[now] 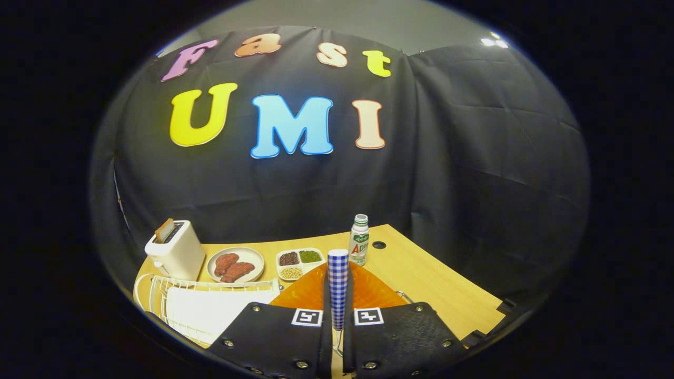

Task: Take the plate from the dish rack, then take the spoon from the basket and place it into the plate.

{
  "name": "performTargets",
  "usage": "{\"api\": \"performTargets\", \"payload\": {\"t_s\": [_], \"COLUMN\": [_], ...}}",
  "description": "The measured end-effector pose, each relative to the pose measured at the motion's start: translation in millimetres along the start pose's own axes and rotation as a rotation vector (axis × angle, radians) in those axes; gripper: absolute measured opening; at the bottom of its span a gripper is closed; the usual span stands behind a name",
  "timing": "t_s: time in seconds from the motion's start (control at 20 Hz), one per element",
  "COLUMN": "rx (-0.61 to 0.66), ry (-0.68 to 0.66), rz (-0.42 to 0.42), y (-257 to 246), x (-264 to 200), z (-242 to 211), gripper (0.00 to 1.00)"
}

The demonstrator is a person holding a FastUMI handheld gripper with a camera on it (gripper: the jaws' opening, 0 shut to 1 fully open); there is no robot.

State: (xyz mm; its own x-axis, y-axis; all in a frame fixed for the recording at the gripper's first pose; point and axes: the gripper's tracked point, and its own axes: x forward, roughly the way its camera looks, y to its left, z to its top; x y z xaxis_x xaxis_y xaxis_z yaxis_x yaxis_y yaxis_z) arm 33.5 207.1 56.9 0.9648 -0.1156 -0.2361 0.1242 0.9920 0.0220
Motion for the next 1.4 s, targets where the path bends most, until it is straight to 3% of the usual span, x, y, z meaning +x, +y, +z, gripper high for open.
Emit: {"api": "performTargets", "payload": {"t_s": [0.35,0.7,1.0,1.4], "rx": [-0.052,-0.098,-0.117,-0.132], "ry": [0.056,0.109,0.184,0.236], "rz": [0.153,0.265,0.306,0.32], "y": [80,123,130,131], "x": [-62,-96,-108,-108], "z": [-53,-104,-146,-169], "gripper": [0.08,0.08,0.08,0.1]}}
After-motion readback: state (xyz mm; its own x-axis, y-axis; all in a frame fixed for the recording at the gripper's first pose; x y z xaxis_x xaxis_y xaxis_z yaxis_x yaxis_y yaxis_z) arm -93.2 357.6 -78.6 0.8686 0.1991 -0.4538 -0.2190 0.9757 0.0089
